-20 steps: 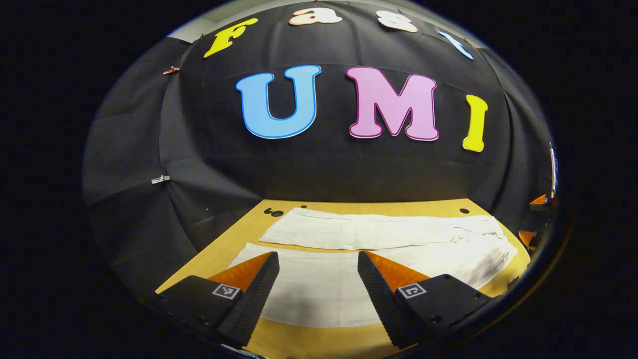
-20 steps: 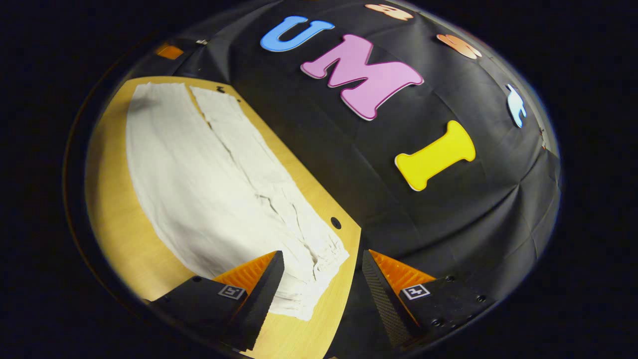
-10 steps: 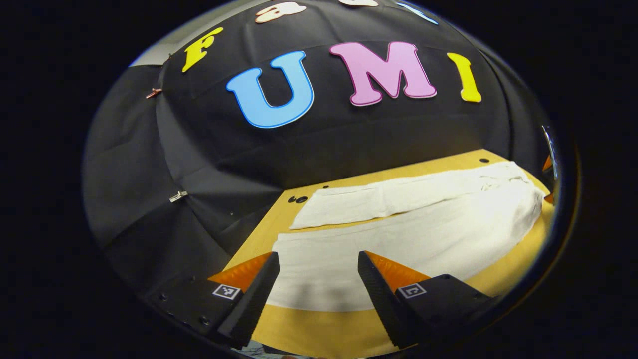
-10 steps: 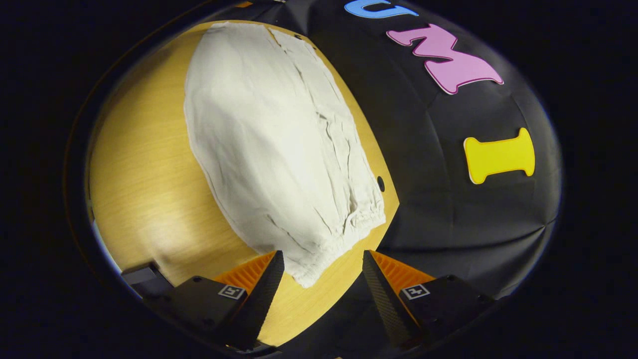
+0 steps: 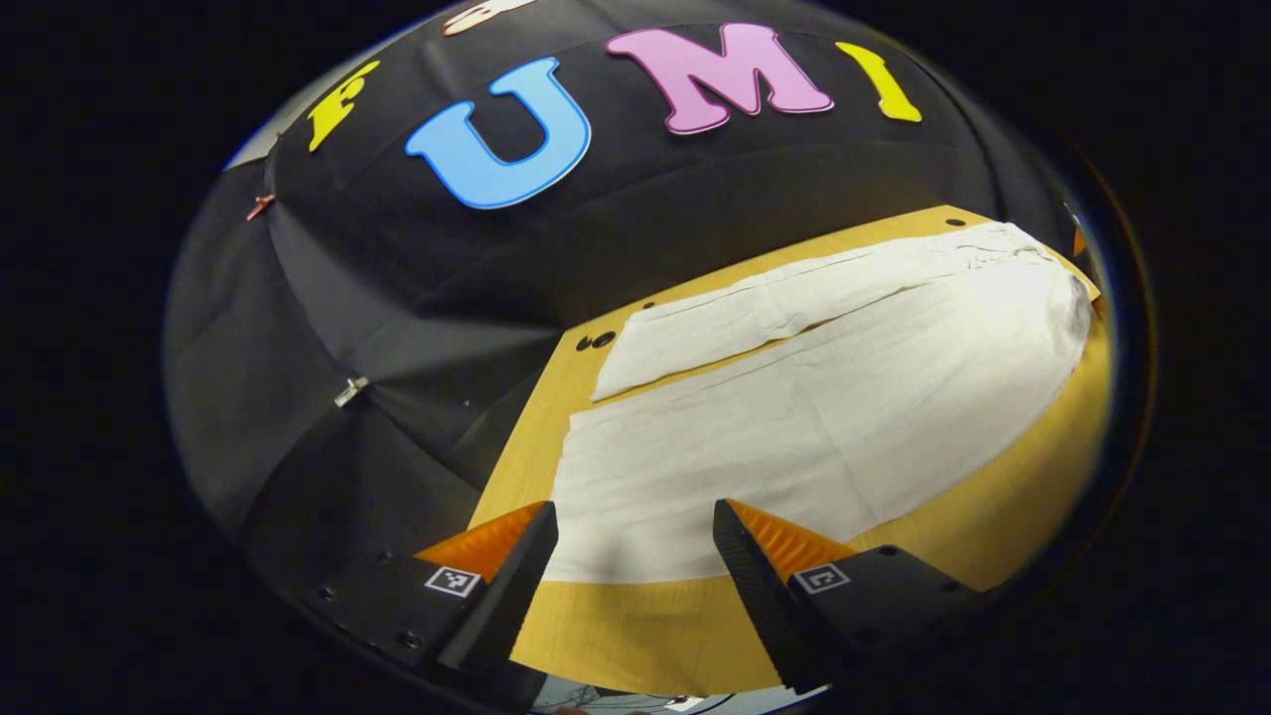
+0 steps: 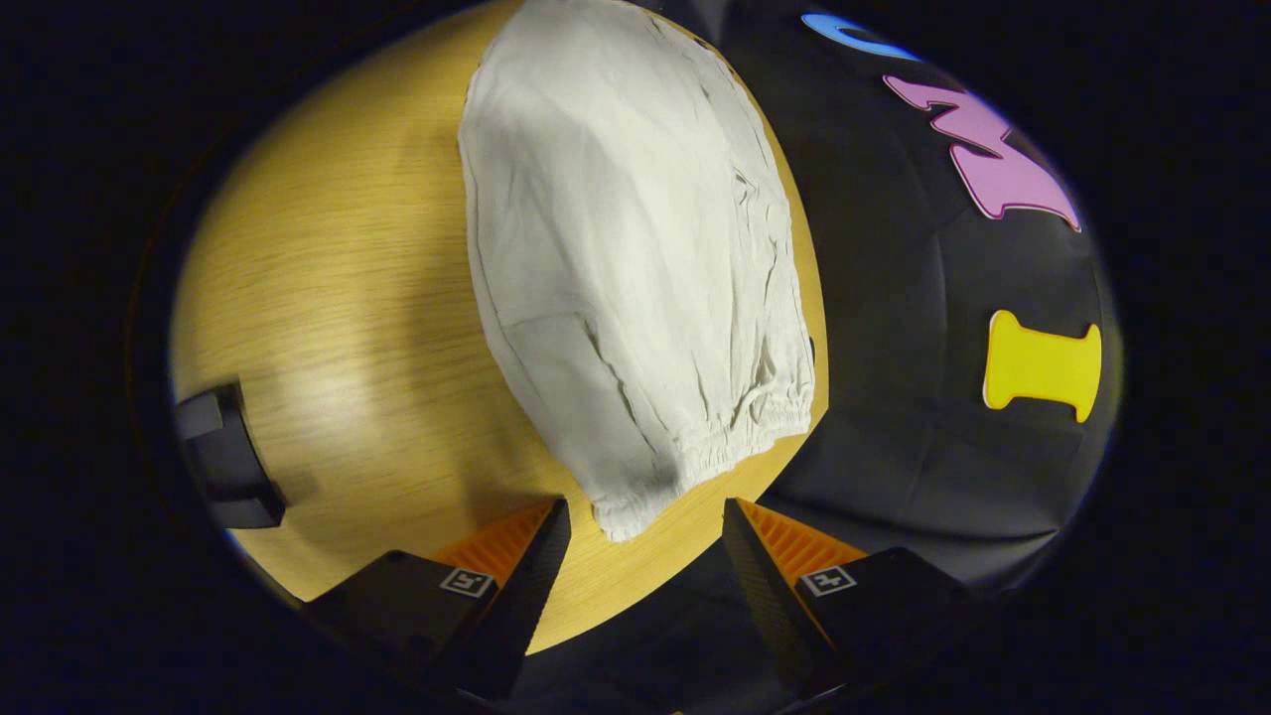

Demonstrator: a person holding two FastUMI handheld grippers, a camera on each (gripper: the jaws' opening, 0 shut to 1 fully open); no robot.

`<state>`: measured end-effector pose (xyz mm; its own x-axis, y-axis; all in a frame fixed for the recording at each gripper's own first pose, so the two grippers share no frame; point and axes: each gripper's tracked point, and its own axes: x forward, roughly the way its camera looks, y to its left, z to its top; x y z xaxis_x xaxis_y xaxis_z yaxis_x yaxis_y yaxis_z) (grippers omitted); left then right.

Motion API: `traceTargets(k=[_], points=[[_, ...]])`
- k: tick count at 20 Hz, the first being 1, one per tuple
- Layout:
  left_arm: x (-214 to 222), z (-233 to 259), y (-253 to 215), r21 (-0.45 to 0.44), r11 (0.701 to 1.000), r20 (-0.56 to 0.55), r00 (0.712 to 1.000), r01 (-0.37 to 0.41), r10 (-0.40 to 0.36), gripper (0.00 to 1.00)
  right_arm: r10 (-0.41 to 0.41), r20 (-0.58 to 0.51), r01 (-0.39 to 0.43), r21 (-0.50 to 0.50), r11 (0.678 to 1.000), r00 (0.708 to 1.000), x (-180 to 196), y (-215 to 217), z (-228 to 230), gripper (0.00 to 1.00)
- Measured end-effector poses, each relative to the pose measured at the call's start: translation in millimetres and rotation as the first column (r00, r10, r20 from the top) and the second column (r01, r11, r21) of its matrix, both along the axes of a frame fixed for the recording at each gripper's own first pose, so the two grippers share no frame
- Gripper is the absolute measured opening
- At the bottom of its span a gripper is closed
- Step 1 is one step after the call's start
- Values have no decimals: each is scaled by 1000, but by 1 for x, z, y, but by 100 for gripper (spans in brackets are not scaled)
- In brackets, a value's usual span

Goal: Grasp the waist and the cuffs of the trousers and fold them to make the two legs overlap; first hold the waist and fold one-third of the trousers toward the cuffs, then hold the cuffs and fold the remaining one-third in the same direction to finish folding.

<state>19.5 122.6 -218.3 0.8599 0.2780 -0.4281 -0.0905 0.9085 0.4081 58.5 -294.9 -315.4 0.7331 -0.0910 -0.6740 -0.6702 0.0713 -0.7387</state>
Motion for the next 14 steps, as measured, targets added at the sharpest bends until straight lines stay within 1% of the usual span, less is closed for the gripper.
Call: traceTargets(k=[3, 5, 6, 7, 9, 11, 12, 13, 14], points=[[-4, -12, 20, 1, 999, -26, 999, -40, 40, 98, 26, 5, -26, -29, 999, 1000, 11, 2, -3, 94], [-9, -18, 41, 58, 997, -63, 997, -47, 50, 98, 62, 19, -61, -60, 996, 998, 15, 4, -4, 94], [-8, -19, 51, 99, 995, -77, 996, -31, 39, 98, 75, 24, -73, -75, 995, 997, 16, 5, -3, 93], [-9, -25, 61, 144, 990, -101, 995, -8, 23, 98, 78, 27, -75, -84, 994, 997, 17, 6, -2, 93], [-11, -36, 80, 236, 970, -165, 986, 57, -18, 98, 61, 7, -60, -88, 994, 998, 19, 4, -7, 93], [-4, -49, 95, 301, 944, -231, 970, 139, -69, 98, 58, -18, -60, -91, 994, 998, 20, 6, -11, 83], [-2, -56, 104, 332, 926, -269, 959, 181, -91, 97, 61, -27, -63, -95, 993, 998, 20, 5, -13, 76], [-1, -58, 111, 365, 902, -301, 946, 230, -119, 97, 68, -28, -71, -99, 993, 997, 20, 5, -12, 74], [4, -61, 114, 391, 872, -336, 928, 295, -163, 96, 73, -27, -75, -104, 992, 997, 20, 5, -13, 70]])
